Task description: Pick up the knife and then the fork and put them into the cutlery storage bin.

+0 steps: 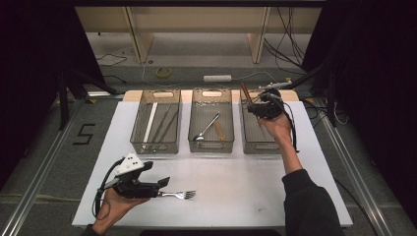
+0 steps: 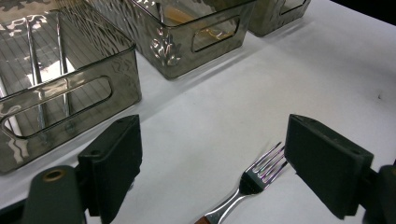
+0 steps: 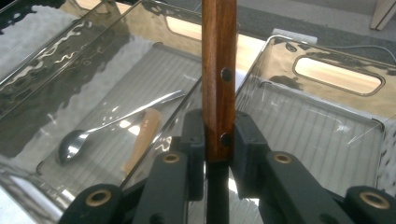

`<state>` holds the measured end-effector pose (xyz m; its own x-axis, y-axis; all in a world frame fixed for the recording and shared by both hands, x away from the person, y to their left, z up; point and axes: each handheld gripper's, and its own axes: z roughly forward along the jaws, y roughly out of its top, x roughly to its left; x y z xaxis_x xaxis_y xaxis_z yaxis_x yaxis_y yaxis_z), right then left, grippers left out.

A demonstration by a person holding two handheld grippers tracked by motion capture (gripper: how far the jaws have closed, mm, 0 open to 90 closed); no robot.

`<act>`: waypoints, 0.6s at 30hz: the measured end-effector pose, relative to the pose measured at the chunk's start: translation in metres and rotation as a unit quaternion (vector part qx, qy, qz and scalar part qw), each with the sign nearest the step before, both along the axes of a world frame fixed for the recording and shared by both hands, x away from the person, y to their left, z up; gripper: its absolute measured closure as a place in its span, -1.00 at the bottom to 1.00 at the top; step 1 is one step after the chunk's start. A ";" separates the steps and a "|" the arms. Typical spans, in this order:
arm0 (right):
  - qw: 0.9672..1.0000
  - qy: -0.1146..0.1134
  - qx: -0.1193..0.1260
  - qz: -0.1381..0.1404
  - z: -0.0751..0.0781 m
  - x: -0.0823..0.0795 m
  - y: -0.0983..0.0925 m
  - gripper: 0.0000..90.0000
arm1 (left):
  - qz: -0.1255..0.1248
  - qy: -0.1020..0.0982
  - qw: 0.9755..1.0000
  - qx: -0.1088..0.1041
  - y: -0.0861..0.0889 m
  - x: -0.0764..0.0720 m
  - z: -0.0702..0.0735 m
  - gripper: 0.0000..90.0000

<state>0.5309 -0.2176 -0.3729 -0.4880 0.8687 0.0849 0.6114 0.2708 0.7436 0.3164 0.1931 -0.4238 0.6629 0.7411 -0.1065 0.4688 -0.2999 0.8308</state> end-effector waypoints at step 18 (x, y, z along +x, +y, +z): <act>0.998 0.026 0.005 -0.058 -0.022 0.013 -0.003 0.72 | -0.004 0.003 1.000 0.002 0.000 -0.001 -0.001 -0.59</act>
<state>0.5441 -0.2203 -0.3951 -0.3790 0.9181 0.1158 0.6755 0.1890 0.7127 0.3151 0.1926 -0.4247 0.6674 0.7369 -0.1072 0.4720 -0.3072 0.8263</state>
